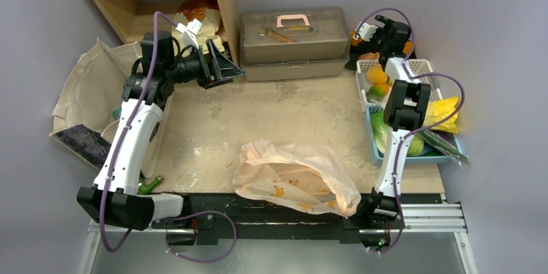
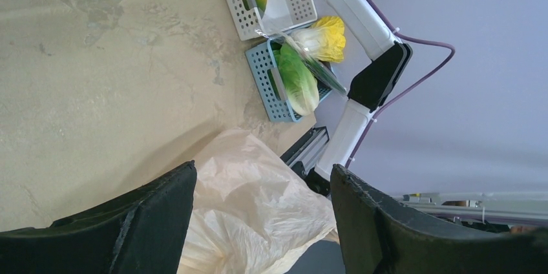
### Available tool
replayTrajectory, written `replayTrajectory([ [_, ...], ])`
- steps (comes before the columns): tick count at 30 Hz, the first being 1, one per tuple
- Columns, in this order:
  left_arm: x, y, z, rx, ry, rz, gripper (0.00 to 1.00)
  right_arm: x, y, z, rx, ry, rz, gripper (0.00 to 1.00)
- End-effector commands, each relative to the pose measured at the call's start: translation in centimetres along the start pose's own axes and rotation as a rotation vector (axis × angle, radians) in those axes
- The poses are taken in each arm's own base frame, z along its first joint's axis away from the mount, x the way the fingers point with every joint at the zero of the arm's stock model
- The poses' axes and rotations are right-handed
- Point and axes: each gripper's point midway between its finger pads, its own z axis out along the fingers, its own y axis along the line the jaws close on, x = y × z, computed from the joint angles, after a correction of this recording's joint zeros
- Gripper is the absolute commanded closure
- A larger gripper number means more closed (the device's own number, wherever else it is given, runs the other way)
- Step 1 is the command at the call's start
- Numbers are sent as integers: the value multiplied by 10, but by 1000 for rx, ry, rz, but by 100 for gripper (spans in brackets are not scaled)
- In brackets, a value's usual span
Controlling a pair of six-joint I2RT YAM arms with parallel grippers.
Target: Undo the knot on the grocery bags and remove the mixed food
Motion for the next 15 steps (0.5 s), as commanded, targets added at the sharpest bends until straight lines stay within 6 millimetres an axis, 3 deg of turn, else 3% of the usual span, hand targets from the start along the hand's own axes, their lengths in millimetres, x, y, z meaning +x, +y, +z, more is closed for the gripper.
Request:
replayTrajectory([
  [1, -11, -15, -7, 34, -36, 66, 27, -70, -78, -32, 139, -163, 55, 2],
  [8, -4, -7, -9, 11, -20, 125, 21, -139, -104, -85, 197, -307, 340, 1],
  [11, 0, 0, -8, 0, -4, 158, 18, -164, -95, -107, 157, -336, 452, 1],
  [15, 7, 4, -7, 15, 33, 224, 17, -180, -85, -132, 68, -312, 629, 1],
])
